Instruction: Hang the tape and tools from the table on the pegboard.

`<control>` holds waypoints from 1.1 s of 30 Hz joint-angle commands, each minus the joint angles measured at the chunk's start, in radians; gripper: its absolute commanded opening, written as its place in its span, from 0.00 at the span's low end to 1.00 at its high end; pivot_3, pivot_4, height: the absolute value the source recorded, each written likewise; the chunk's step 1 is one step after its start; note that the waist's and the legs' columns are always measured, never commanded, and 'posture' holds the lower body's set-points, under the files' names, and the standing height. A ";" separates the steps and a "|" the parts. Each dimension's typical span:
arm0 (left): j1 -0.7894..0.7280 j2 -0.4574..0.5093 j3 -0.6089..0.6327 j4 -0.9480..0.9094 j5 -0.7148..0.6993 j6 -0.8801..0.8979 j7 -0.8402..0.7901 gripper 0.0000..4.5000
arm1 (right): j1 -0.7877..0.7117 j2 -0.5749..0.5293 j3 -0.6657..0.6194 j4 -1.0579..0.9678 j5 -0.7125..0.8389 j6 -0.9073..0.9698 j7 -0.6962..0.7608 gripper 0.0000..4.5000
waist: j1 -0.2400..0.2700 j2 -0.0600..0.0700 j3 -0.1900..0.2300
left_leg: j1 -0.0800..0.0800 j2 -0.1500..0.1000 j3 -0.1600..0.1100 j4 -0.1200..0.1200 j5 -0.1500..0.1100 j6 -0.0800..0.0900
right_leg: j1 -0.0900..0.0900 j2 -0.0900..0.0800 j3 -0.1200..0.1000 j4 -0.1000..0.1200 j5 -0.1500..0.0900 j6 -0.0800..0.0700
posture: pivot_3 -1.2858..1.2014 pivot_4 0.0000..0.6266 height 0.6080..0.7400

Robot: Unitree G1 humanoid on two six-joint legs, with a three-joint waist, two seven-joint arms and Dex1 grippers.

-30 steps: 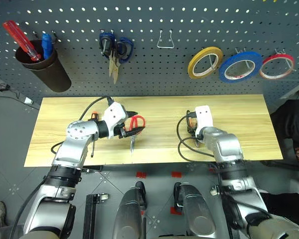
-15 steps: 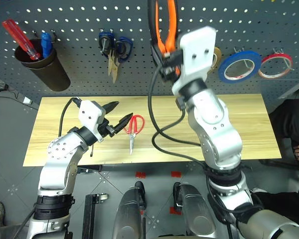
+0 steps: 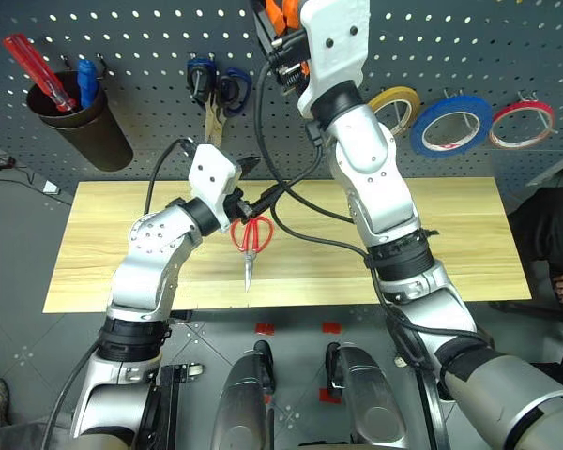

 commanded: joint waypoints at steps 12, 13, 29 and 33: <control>-0.097 -0.038 -0.005 0.113 0.040 -0.093 0.014 0.73 | -0.049 -0.080 -0.018 0.277 -0.110 -0.317 -0.090 0.58 | 0.004 0.000 0.001 | 0.000 0.000 0.000 0.000 0.000 0.000 | 0.000 0.000 0.000 0.000 0.000 0.000 | 0.47 0.62 1.00; -0.098 -0.039 -0.004 0.115 0.040 -0.094 0.014 0.73 | -0.040 -0.086 -0.018 0.282 -0.116 -0.328 -0.095 0.58 | 0.005 0.000 0.001 | 0.000 0.000 0.000 0.000 0.000 0.000 | 0.000 0.000 0.000 0.000 0.000 0.000 | 0.47 0.63 1.00; -0.089 -0.045 -0.006 0.131 0.057 -0.100 0.014 0.73 | 0.097 -0.046 -0.033 0.200 -0.078 -0.095 -0.060 0.58 | 0.009 0.000 0.002 | 0.000 0.000 0.000 0.000 0.000 0.000 | 0.000 0.000 0.001 0.000 0.000 0.000 | 0.46 0.64 1.00; -0.092 -0.064 -0.007 0.146 0.060 -0.099 0.024 0.73 | 0.139 -0.045 -0.048 0.150 -0.058 0.022 -0.046 0.66 | 0.013 0.000 0.001 | 0.001 0.000 -0.001 0.002 0.000 0.000 | 0.002 0.000 0.000 0.001 0.000 0.000 | 0.45 0.64 1.00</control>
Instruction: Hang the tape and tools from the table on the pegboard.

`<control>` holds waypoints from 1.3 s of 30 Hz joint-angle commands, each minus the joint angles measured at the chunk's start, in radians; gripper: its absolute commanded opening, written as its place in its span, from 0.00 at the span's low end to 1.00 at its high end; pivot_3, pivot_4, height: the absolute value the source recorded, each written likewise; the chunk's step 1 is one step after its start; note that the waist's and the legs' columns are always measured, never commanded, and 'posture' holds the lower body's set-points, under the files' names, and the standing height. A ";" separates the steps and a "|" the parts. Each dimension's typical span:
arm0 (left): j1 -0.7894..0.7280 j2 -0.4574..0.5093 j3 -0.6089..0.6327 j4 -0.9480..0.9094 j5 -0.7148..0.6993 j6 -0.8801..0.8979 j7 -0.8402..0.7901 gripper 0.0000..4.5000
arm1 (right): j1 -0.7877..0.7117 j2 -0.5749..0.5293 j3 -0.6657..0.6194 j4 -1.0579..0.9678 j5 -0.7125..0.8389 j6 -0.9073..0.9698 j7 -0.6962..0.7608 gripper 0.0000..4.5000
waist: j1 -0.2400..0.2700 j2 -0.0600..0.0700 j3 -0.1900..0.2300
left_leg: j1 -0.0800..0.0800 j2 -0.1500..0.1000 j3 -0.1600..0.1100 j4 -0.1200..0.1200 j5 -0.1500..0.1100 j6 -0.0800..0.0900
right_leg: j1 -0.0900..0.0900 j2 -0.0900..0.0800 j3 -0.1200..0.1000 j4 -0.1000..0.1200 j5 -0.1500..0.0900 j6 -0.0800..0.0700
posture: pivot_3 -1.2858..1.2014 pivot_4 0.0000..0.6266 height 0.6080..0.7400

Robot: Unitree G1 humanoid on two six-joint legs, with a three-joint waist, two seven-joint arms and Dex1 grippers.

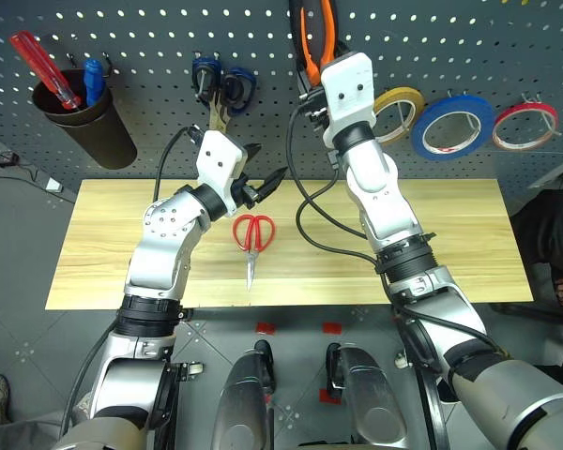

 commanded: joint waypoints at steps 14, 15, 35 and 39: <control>0.101 -0.005 0.024 -0.050 0.002 0.128 0.093 0.77 | 0.252 -0.051 -0.007 -0.513 0.164 0.498 0.218 1.00 | 0.011 0.000 0.000 | -0.001 0.001 -0.003 0.004 0.000 0.000 | 0.002 0.000 0.000 0.001 0.000 0.000 | 0.43 0.60 1.00; 0.124 0.001 0.021 -0.063 0.006 0.153 0.100 0.81 | 0.282 -0.061 0.008 -0.570 0.193 0.538 0.260 1.00 | 0.011 0.000 0.000 | -0.001 0.001 -0.003 0.004 0.000 0.000 | 0.002 0.000 0.000 0.000 0.000 0.000 | 0.43 0.59 1.00; 0.280 -0.127 -0.064 -0.139 0.060 0.688 0.396 1.00 | 0.735 -0.320 0.128 -1.068 0.487 0.960 0.489 1.00 | 0.015 -0.001 0.000 | -0.001 0.001 -0.009 0.007 -0.001 0.001 | 0.005 0.002 0.000 0.002 0.002 0.000 | 0.43 0.57 1.00; 0.242 -0.165 -0.053 -0.041 0.075 0.702 0.427 1.00 | 0.730 -0.306 0.104 -1.060 0.510 0.974 0.479 1.00 | 0.015 -0.001 -0.001 | -0.001 0.000 -0.008 0.008 -0.001 0.001 | 0.005 0.001 0.000 0.001 0.002 0.000 | 0.43 0.57 1.00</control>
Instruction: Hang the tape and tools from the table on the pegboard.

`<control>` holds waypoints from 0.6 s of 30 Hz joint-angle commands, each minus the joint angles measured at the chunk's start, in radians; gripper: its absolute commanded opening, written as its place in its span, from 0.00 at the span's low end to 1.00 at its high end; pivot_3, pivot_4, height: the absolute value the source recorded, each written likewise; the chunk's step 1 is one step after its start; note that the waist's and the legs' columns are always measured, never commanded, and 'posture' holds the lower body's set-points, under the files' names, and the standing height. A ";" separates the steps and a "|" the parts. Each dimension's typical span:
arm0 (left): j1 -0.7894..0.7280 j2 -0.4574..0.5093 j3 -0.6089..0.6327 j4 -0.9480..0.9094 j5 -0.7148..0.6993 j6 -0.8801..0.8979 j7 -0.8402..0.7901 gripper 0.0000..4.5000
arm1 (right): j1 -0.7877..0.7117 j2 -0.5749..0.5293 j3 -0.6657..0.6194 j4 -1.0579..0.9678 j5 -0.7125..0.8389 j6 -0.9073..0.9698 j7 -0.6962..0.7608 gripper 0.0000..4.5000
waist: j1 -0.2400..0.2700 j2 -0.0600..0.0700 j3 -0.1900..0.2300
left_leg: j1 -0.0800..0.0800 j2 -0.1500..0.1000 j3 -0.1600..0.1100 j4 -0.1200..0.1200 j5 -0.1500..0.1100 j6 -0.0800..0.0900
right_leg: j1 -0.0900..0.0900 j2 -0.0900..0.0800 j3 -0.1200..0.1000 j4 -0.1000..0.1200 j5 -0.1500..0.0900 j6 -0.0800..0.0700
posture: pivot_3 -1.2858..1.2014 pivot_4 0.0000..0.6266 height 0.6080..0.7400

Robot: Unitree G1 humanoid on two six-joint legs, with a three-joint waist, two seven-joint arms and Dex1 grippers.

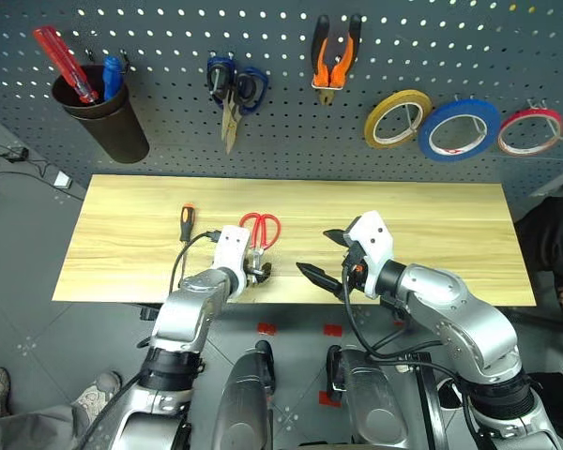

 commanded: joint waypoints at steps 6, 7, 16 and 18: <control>-0.007 -0.012 0.016 0.098 0.009 0.030 0.020 0.86 | -0.019 0.026 -0.080 -0.009 0.062 0.041 -0.016 1.00 | -0.003 0.000 -0.005 | 0.001 0.000 0.000 0.000 0.000 0.000 | 0.000 0.000 0.000 0.001 0.000 0.000 | 0.42 0.56 1.00; -0.008 -0.011 0.021 0.103 0.007 0.033 0.019 0.80 | -0.025 0.033 -0.091 -0.005 0.069 0.050 -0.022 1.00 | -0.003 0.000 -0.007 | 0.001 0.001 0.000 0.000 0.000 0.000 | 0.000 0.000 0.000 0.001 0.000 0.000 | 0.42 0.56 1.00; -0.001 0.025 0.003 0.088 0.005 0.040 -0.039 0.16 | -0.061 0.062 -0.140 0.010 0.095 0.087 -0.064 1.00 | -0.003 0.001 -0.010 | 0.001 0.000 0.000 0.000 0.000 0.000 | 0.001 0.000 0.000 0.001 0.000 0.000 | 0.42 0.56 1.00; 0.005 0.046 -0.006 0.059 0.007 0.033 -0.060 0.16 | -0.062 0.062 -0.142 0.010 0.097 0.087 -0.072 1.00 | -0.003 0.001 -0.010 | 0.001 0.000 0.000 0.000 0.000 0.000 | 0.001 0.000 0.000 0.001 0.000 0.000 | 0.42 0.56 1.00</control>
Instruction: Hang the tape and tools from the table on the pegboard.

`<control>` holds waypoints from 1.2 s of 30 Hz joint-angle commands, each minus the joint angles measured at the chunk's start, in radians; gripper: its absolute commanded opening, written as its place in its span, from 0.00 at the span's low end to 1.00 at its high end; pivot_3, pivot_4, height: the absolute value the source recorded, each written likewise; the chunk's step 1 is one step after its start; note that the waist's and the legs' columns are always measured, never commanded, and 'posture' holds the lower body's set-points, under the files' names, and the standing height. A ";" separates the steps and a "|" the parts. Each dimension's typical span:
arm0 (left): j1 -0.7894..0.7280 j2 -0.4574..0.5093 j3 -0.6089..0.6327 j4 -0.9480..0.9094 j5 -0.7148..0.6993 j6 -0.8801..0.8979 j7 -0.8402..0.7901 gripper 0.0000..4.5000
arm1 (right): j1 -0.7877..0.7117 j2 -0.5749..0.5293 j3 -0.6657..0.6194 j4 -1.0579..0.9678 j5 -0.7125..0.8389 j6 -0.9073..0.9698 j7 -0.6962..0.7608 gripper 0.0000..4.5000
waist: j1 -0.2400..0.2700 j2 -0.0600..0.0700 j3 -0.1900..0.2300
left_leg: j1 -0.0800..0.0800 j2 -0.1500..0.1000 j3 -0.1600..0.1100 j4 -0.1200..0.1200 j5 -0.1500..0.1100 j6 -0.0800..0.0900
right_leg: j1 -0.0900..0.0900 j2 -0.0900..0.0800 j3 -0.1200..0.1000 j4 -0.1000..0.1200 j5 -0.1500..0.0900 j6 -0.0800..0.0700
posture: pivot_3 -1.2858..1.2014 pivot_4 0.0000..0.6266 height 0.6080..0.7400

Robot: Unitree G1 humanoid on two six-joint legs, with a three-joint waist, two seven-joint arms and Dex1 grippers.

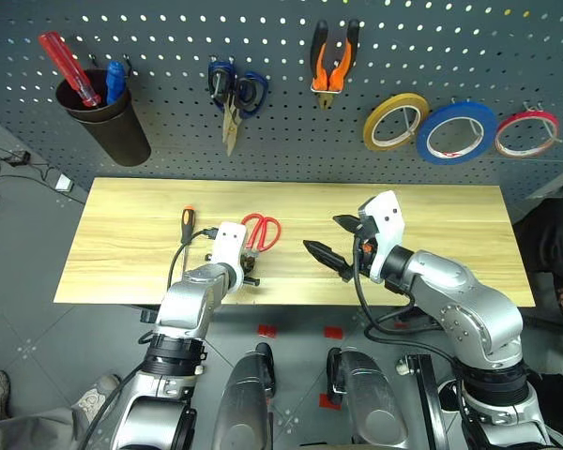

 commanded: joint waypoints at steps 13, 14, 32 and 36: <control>0.090 0.154 -0.008 -0.353 0.024 -0.082 -0.078 0.16 | -0.013 0.003 -0.024 -0.030 0.021 -0.007 -0.031 1.00 | 0.000 0.000 0.000 | 0.000 0.000 0.000 0.000 0.000 0.000 | 0.000 0.000 0.000 -0.001 0.000 0.000 | 0.43 0.54 1.00; 0.097 0.159 -0.002 -0.370 0.026 -0.098 -0.076 0.16 | -0.013 0.001 -0.025 -0.030 0.022 -0.008 -0.030 1.00 | 0.000 0.000 0.000 | -0.001 0.000 0.000 0.000 0.000 0.000 | 0.000 0.000 0.000 -0.001 0.000 0.000 | 0.43 0.54 1.00; 0.222 0.238 0.071 -0.475 -0.129 -0.114 -0.232 0.16 | -0.036 -0.005 -0.001 -0.009 0.013 -0.025 -0.016 1.00 | 0.001 0.000 0.000 | -0.001 0.000 0.000 0.000 0.000 0.000 | -0.001 0.000 0.000 -0.001 0.000 0.000 | 0.44 0.53 1.00; 0.198 0.203 0.075 -0.363 -0.153 0.041 -0.194 0.16 | -0.041 0.000 0.018 0.017 -0.001 -0.042 -0.017 1.00 | 0.001 0.000 0.000 | -0.001 0.000 0.000 0.000 0.000 0.000 | -0.001 0.001 0.000 0.000 0.000 0.000 | 0.44 0.53 1.00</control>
